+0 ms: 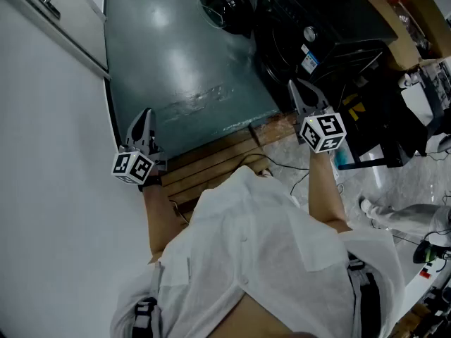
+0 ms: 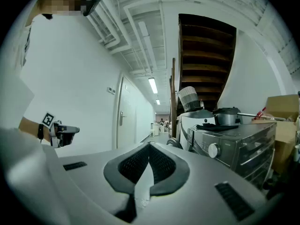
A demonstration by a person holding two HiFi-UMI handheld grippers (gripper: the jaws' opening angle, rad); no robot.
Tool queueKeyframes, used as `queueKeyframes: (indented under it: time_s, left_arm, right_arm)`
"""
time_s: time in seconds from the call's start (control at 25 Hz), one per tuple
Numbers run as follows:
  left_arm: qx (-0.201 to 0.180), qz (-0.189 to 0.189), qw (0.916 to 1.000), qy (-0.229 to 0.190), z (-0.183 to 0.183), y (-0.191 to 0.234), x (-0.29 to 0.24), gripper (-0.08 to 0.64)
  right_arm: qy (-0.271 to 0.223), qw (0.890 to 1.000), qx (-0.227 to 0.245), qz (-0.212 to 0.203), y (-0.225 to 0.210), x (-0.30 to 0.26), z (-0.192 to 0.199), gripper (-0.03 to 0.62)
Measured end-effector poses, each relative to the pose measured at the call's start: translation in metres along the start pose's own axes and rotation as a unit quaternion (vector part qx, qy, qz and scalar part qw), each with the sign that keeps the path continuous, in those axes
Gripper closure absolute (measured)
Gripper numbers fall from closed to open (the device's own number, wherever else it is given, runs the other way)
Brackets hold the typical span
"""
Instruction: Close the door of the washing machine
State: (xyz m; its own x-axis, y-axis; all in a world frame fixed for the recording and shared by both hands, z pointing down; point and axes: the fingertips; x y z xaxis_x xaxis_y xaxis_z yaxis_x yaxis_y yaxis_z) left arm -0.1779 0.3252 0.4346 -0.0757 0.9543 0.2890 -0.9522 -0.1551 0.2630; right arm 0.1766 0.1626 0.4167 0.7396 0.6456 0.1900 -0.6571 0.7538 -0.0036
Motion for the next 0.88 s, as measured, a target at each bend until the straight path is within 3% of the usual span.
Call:
queueKeyframes:
  time_s: [0.4, 0.88]
  left_arm:
    - [0.008, -0.007, 0.9999, 0.0, 0.005, 0.007, 0.009, 0.548]
    - [0.016, -0.018, 0.9997, -0.003, 0.004, 0.022, 0.027, 0.548]
  right_arm:
    - [-0.005, 1.0, 0.018, 0.0, 0.006, -0.004, 0.005, 0.563]
    - [0.028, 0.999, 0.032, -0.012, 0.027, -0.013, 0.02, 0.561]
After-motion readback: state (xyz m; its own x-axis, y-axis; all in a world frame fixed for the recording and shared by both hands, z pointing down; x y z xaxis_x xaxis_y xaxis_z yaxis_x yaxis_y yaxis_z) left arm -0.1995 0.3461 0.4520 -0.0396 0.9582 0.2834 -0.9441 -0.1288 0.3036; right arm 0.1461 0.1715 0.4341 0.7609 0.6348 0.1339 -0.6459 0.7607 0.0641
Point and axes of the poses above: the fingertips, and each gripper's own axes: x backward along the fingers, y to its left, z out of its underside, and after that the axes turned 13 degrees about -y, right-handed
